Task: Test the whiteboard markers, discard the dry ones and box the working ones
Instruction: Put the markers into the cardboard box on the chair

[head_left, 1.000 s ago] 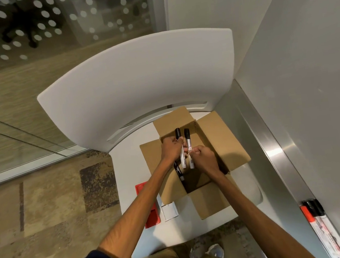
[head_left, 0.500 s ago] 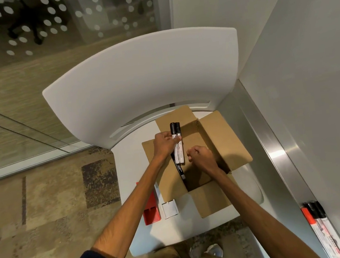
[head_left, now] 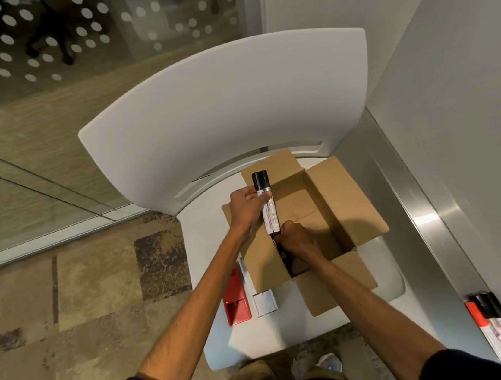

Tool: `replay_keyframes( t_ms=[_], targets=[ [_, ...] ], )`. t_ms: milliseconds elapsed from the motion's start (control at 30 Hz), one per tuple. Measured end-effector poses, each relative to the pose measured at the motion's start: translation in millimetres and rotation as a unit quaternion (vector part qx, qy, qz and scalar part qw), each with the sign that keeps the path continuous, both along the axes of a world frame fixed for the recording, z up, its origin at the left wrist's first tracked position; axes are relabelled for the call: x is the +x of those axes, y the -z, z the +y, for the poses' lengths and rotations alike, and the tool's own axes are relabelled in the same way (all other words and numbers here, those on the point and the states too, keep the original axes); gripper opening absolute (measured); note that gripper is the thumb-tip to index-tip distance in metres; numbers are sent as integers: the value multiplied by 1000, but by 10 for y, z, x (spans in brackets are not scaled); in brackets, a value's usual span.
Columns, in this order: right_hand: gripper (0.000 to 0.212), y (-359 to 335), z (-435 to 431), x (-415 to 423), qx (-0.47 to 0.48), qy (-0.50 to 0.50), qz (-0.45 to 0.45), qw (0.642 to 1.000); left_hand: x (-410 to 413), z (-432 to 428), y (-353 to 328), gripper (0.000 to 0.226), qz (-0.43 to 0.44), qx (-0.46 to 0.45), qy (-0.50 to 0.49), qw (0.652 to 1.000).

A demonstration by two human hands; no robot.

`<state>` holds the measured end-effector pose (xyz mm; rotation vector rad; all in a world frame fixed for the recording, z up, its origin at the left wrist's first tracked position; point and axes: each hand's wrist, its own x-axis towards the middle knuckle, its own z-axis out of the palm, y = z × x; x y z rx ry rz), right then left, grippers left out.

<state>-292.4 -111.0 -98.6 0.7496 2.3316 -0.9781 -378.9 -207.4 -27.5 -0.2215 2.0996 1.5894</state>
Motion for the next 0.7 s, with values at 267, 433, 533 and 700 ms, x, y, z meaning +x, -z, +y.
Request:
replay_keyframes(
  t_ms=[267, 433, 533, 700],
  targets=[
    [24, -48, 90, 3, -67, 57, -20, 996, 22, 71, -11, 18, 3, -2, 15, 1000],
    [23, -181, 343, 153, -196, 179, 52, 963, 72, 189, -75, 9, -28, 30, 13, 999],
    [21, -507, 453, 313, -276, 254, 92, 922, 142, 285, -134, 6, -56, 48, 16, 997],
    [18, -856, 612, 707, -320, 295, 136, 890, 347, 541, -288, 13, -115, 92, 36, 989]
  ],
)
